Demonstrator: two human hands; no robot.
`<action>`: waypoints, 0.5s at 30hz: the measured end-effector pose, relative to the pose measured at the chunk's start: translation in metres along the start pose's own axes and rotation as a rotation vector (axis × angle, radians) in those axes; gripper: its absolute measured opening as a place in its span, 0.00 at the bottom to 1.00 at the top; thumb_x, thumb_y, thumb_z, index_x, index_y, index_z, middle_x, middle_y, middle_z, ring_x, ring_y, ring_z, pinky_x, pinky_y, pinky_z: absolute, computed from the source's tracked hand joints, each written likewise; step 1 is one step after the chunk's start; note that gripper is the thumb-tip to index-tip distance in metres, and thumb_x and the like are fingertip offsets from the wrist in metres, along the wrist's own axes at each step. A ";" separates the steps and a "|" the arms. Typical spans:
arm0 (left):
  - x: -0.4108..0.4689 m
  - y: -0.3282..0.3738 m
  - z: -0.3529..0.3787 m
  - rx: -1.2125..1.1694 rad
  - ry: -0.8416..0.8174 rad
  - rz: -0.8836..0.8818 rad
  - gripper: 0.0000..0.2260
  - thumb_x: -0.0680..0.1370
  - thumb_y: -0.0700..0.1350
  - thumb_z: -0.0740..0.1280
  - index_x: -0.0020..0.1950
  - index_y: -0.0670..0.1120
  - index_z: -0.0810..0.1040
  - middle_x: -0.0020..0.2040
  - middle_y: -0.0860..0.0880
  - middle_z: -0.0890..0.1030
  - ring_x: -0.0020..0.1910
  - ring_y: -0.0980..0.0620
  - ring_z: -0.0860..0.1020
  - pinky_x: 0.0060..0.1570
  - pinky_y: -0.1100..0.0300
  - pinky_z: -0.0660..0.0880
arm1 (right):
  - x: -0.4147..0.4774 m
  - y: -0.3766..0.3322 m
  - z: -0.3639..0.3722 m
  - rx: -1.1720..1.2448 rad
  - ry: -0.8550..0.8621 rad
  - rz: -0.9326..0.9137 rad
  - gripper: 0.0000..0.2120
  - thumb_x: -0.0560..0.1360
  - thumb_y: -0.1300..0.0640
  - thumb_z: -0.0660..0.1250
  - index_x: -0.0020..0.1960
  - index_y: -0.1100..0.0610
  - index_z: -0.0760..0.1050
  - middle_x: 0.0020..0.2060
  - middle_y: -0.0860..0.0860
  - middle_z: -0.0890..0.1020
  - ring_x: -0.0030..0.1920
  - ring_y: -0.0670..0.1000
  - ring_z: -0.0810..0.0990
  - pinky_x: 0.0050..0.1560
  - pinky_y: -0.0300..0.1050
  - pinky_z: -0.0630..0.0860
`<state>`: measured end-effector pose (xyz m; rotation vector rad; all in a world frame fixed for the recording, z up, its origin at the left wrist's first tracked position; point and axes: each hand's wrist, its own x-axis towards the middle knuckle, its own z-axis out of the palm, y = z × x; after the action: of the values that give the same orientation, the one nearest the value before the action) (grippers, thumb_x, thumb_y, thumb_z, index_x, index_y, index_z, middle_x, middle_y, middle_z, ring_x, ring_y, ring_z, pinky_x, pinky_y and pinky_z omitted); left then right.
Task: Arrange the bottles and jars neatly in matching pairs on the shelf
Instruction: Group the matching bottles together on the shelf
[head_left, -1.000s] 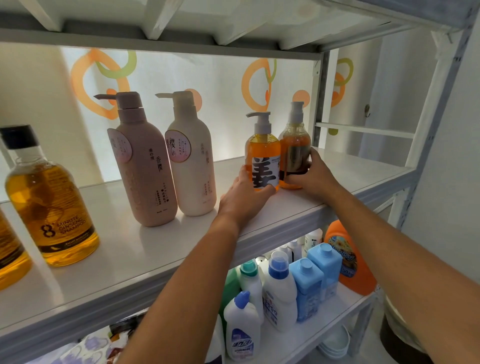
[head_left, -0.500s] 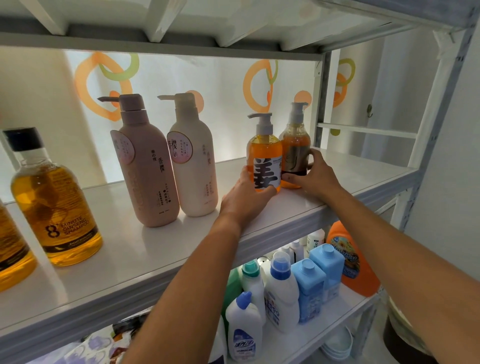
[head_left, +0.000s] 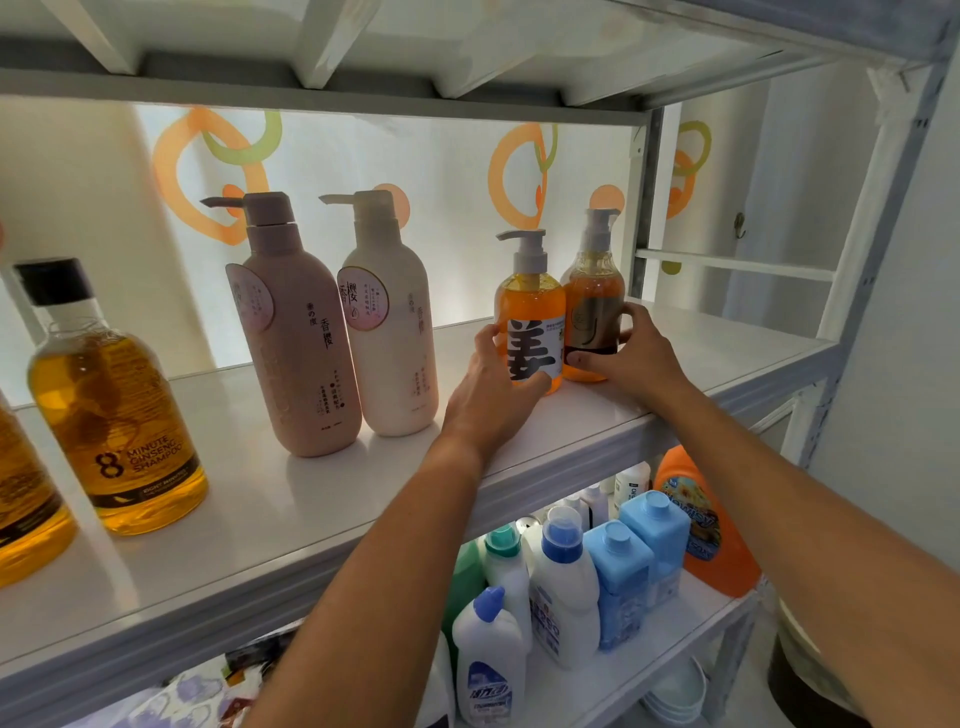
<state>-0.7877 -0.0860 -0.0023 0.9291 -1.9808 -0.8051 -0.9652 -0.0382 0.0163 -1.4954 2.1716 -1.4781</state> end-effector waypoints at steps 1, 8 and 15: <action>-0.001 0.001 0.000 0.001 -0.003 0.003 0.31 0.76 0.54 0.68 0.73 0.55 0.54 0.68 0.49 0.73 0.62 0.47 0.75 0.58 0.51 0.73 | -0.001 -0.001 0.000 0.002 0.004 0.005 0.40 0.67 0.48 0.77 0.72 0.54 0.60 0.66 0.58 0.74 0.63 0.57 0.74 0.58 0.46 0.70; -0.002 0.001 0.000 0.024 -0.004 0.013 0.32 0.76 0.55 0.68 0.74 0.55 0.53 0.68 0.49 0.74 0.62 0.46 0.75 0.56 0.54 0.72 | -0.002 -0.002 0.000 -0.016 0.015 0.001 0.41 0.67 0.48 0.77 0.72 0.55 0.59 0.66 0.58 0.74 0.63 0.58 0.75 0.59 0.47 0.71; -0.003 0.001 -0.001 0.019 0.027 0.038 0.32 0.75 0.55 0.69 0.74 0.54 0.56 0.68 0.49 0.72 0.62 0.48 0.75 0.54 0.57 0.71 | 0.000 0.000 0.002 -0.043 0.028 0.004 0.42 0.66 0.46 0.77 0.71 0.56 0.60 0.66 0.57 0.74 0.62 0.57 0.75 0.59 0.48 0.72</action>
<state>-0.7865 -0.0833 -0.0018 0.9059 -1.9796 -0.7501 -0.9642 -0.0402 0.0150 -1.4915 2.2347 -1.4695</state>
